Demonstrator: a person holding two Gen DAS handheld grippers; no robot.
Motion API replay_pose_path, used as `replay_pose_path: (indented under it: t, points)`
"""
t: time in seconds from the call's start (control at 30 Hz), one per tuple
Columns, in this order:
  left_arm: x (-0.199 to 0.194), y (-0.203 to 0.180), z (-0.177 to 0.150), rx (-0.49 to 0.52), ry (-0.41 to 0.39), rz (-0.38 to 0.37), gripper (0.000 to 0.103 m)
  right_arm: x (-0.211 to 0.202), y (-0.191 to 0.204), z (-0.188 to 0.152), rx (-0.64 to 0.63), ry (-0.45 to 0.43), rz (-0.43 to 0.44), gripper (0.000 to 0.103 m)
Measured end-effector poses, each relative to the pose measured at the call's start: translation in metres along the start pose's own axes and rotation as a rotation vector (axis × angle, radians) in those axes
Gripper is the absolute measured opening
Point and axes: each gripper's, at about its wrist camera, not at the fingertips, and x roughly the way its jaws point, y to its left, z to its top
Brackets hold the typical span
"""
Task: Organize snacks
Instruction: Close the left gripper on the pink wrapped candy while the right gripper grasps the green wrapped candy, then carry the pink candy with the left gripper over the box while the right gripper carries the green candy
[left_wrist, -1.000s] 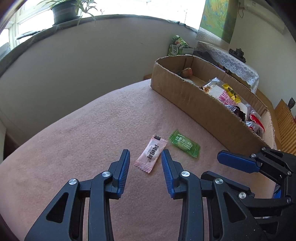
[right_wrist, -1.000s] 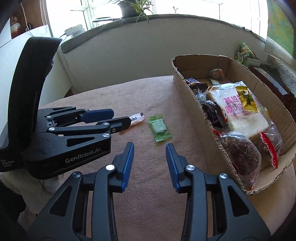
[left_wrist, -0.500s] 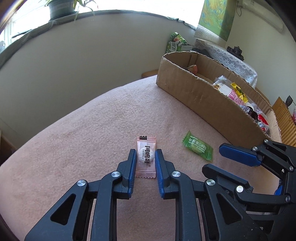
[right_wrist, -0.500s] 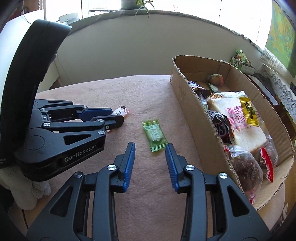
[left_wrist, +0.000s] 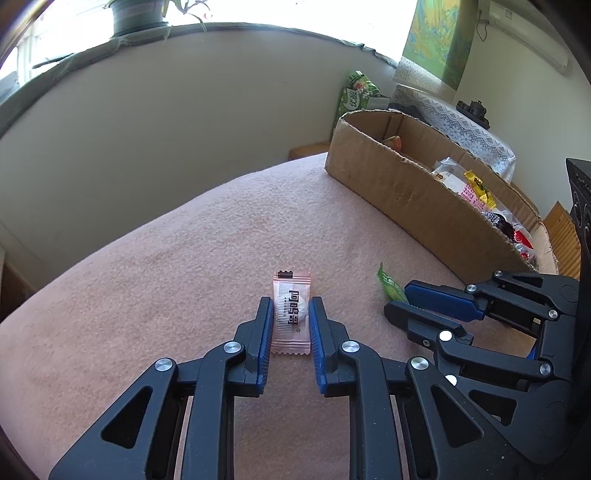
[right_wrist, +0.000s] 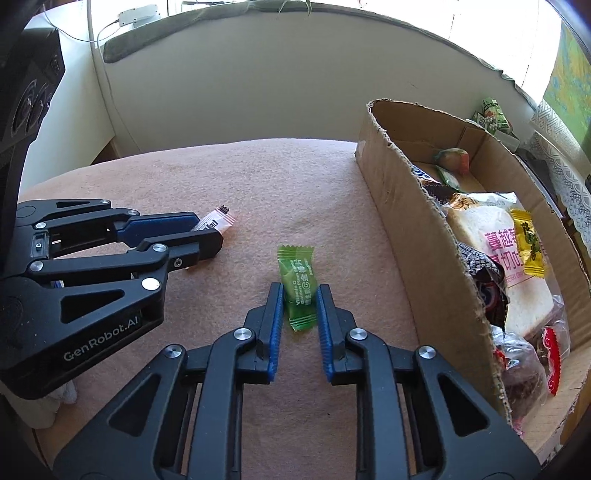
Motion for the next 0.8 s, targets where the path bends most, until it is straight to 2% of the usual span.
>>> replay_pose_path:
  t: [0.13, 0.3, 0.53, 0.8]
  points:
    - [-0.006, 0.003, -0.005, -0.019, -0.002, 0.015, 0.017, -0.004, 0.001, -0.001, -0.005, -0.010, 0.021, 0.015]
    - [-0.015, 0.001, -0.008, -0.043, -0.004, 0.029, 0.017, -0.017, -0.003, -0.004, 0.016, -0.034, 0.067, 0.006]
    - [-0.025, -0.006, -0.014, -0.061, -0.004, 0.055, 0.017, -0.021, -0.007, -0.010, 0.026, -0.041, 0.103, 0.005]
    - [-0.044, -0.018, -0.006, -0.070, -0.041, 0.071, 0.017, -0.051, -0.021, -0.015, 0.083, -0.100, 0.193, 0.005]
